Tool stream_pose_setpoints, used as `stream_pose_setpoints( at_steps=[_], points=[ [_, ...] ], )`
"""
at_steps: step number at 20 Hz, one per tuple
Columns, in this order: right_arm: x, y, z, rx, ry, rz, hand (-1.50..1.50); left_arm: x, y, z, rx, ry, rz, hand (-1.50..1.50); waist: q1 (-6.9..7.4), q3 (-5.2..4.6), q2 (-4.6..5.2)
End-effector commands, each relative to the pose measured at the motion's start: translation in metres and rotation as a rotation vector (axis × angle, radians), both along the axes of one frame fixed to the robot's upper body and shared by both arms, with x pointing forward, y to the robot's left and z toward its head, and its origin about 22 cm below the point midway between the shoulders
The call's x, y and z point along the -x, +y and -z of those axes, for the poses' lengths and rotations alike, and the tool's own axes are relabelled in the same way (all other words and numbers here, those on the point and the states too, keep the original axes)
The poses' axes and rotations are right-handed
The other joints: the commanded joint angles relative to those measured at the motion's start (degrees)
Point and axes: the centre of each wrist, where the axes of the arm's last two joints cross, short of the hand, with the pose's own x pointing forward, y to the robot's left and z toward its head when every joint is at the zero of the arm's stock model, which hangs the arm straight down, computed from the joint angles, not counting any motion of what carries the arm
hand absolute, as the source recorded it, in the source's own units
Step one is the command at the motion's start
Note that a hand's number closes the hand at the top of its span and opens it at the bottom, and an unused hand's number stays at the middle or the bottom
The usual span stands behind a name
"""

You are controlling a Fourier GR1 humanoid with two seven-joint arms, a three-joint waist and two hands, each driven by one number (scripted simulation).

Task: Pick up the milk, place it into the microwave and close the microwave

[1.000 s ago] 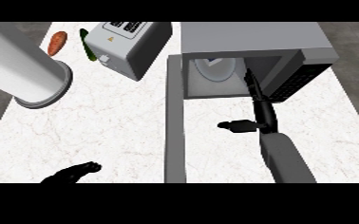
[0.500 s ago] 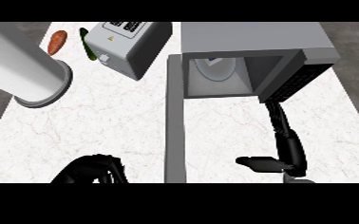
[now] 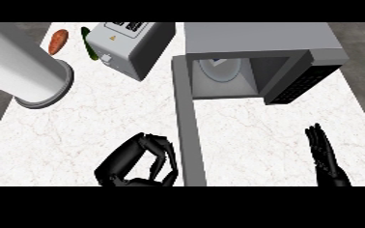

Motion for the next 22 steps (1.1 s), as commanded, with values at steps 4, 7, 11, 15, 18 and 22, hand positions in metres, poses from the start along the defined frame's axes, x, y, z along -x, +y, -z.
stream_pose_setpoints(
  at_steps=[4, 7, 11, 15, 18, 22],
  points=[
    [0.033, -0.028, -0.032, 0.023, -0.027, 0.011, -1.5, -0.018, -0.056, 0.058, -0.136, 0.047, 0.128, 1.5, 0.0, -0.02, 0.23],
    [0.04, -0.042, -0.033, -0.028, -0.093, -0.002, -1.5, -0.028, -0.078, 0.064, -0.102, 0.022, 0.172, 1.5, -0.35, 0.01, 0.33],
    [0.041, -0.037, -0.037, -0.03, -0.113, -0.055, -1.5, -0.016, -0.104, 0.085, -0.113, 0.053, 0.228, 1.5, -1.85, -0.04, 0.61],
    [0.049, -0.039, -0.069, -0.056, -0.161, -0.104, -1.5, -0.004, -0.117, 0.095, -0.131, 0.025, 0.154, 1.5, -2.83, -0.14, 0.59],
    [0.03, -0.047, -0.081, -0.015, -0.219, -0.094, -1.5, -0.005, -0.13, 0.084, -0.148, 0.012, 0.076, 1.5, -3.73, -0.15, 0.84],
    [0.027, -0.044, -0.098, -0.029, -0.268, -0.171, -1.5, -0.006, -0.135, 0.081, -0.113, -0.004, 0.003, 1.5, -5.87, -0.27, 1.12]
  ],
)
